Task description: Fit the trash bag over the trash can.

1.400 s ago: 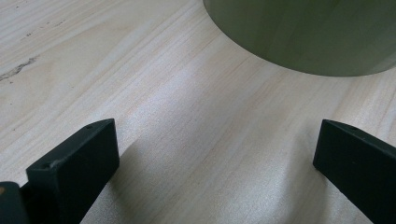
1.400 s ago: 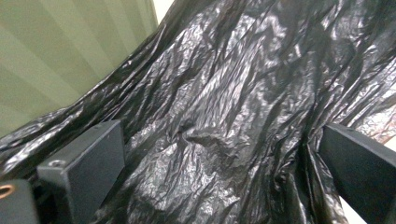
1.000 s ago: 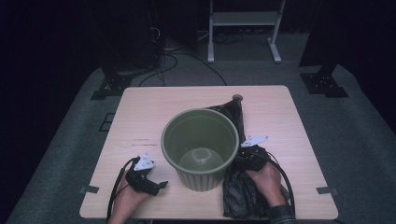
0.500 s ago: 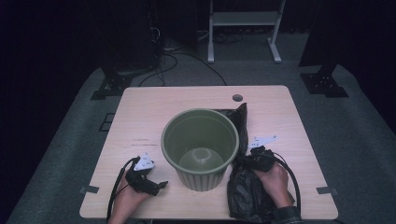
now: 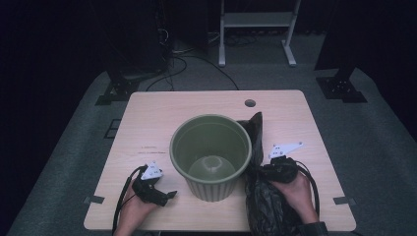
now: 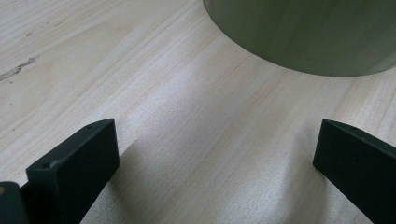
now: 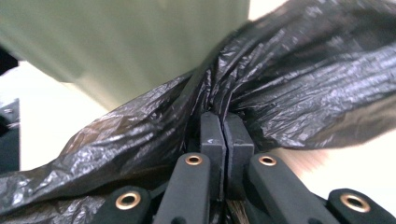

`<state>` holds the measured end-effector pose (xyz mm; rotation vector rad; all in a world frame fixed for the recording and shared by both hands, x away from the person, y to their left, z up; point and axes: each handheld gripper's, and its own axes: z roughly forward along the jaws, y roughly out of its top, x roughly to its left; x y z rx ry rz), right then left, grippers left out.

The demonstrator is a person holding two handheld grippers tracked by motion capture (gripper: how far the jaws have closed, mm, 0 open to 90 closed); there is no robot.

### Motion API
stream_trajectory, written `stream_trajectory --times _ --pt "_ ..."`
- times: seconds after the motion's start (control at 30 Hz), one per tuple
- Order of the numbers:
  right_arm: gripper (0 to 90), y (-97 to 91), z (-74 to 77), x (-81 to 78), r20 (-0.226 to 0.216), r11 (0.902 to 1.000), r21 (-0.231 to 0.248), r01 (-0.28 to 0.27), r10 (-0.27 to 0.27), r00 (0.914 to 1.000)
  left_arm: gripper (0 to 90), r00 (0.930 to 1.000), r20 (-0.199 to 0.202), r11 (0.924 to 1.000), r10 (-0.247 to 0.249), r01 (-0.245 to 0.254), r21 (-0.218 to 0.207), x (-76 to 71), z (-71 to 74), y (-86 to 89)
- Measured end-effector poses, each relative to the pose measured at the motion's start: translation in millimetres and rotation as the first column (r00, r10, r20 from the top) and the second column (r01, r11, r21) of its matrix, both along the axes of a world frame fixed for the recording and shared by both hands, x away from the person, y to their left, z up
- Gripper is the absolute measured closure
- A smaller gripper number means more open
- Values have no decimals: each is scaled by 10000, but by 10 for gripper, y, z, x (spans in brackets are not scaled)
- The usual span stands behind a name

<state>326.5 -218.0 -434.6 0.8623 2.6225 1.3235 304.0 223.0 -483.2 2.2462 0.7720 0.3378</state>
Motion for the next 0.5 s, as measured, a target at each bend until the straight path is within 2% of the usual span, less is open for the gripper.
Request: stream_trajectory --times 0.23,0.5 --pt "882 2 269 -66 300 9940 484 -984 970 9948 0 10000 -3 10000 -14 14 17 1 1 1" --pt "882 11 588 -168 919 9761 1121 -1864 1766 9800 0 10000 13 10000 -10 10 2 0 -1 1"
